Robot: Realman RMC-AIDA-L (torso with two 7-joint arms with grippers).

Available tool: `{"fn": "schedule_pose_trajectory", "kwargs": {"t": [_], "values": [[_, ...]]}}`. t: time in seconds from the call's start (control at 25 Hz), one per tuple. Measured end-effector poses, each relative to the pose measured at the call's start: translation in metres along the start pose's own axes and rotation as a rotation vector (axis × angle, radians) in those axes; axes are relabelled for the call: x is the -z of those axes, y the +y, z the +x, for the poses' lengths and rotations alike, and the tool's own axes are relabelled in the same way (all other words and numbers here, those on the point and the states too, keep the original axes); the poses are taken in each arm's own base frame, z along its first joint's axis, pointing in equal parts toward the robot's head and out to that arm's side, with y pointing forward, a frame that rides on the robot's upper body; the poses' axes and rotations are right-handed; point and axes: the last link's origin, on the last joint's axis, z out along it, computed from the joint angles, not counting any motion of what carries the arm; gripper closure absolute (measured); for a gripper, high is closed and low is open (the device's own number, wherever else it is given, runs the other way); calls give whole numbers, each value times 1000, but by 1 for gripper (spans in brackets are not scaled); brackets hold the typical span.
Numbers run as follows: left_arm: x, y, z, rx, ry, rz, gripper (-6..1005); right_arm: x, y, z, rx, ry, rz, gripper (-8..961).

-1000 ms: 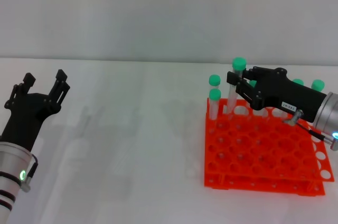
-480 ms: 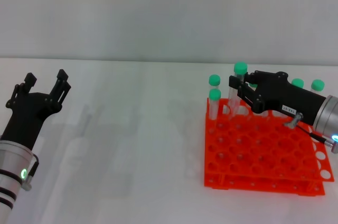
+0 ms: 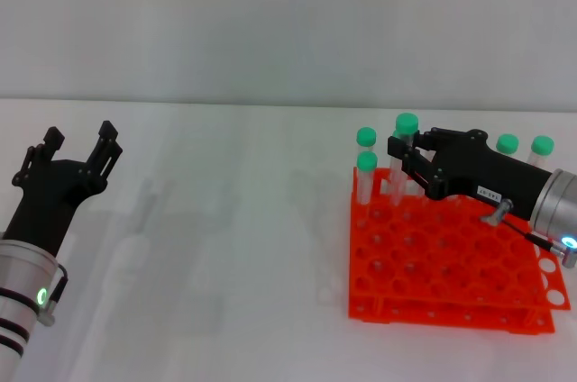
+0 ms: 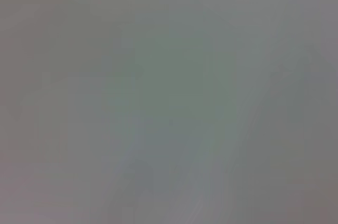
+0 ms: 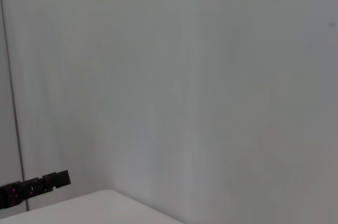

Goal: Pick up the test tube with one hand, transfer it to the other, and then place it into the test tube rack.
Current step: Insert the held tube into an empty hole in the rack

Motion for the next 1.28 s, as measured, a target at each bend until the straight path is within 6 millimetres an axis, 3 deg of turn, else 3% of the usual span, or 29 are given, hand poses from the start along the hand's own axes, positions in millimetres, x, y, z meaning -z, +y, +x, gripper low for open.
{"fn": "schedule_pose_trajectory", "kwargs": {"t": [1.28], "values": [[3,-2,-2,3,-10,11,196,5,-6,16,26,51,89,659]]}}
